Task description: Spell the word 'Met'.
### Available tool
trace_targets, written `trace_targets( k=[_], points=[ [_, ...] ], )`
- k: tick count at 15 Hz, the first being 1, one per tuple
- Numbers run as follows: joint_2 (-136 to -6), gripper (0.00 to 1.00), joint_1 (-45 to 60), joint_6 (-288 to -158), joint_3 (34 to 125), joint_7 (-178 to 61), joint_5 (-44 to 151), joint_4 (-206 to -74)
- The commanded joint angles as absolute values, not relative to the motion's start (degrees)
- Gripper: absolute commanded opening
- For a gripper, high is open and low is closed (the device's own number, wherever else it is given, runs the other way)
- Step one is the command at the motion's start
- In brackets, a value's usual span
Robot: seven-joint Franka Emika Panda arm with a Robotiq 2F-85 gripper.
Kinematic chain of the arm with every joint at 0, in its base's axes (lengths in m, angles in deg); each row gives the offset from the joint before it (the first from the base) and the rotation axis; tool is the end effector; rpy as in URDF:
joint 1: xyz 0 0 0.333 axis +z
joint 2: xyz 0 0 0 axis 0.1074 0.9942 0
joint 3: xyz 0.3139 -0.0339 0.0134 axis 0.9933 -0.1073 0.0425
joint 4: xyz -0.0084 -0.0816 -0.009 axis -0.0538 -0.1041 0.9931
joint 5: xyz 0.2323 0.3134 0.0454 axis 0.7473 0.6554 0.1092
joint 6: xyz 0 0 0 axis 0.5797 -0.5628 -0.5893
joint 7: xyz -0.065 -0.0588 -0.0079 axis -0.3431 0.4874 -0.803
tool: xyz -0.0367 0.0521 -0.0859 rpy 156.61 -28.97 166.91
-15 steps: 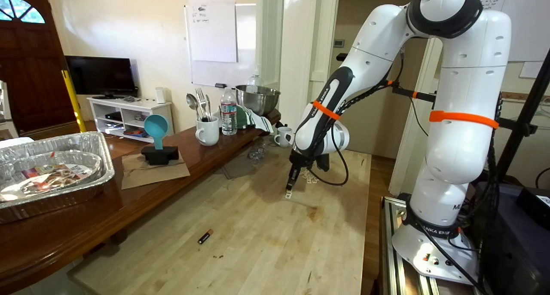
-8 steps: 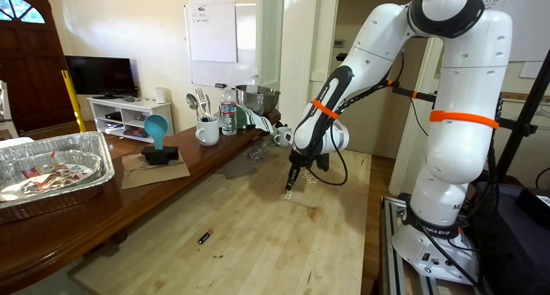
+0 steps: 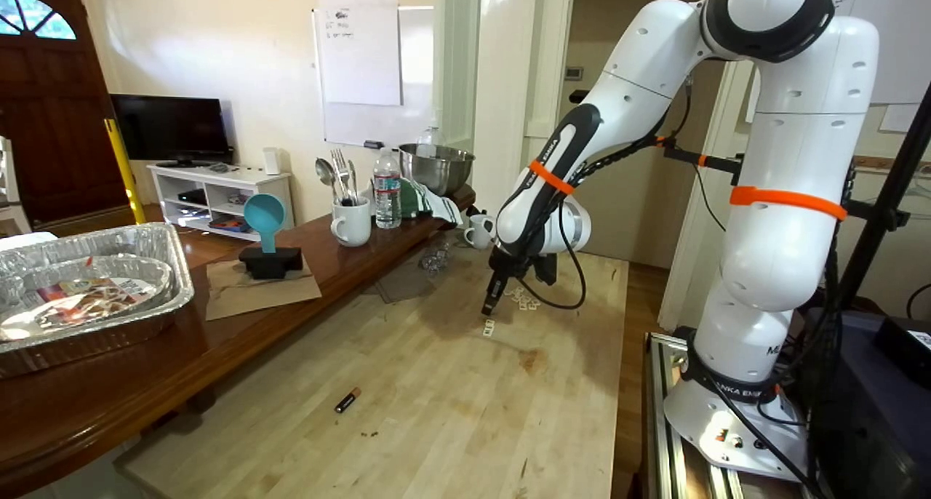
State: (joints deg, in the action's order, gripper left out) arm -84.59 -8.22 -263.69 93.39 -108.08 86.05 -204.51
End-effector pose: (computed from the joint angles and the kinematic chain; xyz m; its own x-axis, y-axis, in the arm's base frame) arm 0.4057 -0.0719 0.2274 0.9440 0.1827 0.2746 0.1835 -0.9827 0.0231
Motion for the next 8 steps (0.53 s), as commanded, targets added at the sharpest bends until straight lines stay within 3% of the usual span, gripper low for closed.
trace_targets(
  k=[1, 8],
  points=[
    [-85.97, 0.27, -7.61, -260.69, 92.52, -106.2, 86.52, -204.85],
    [-87.16, 0.77, -7.32, -258.36, 92.31, -102.16, 85.53, -204.86]
  ],
)
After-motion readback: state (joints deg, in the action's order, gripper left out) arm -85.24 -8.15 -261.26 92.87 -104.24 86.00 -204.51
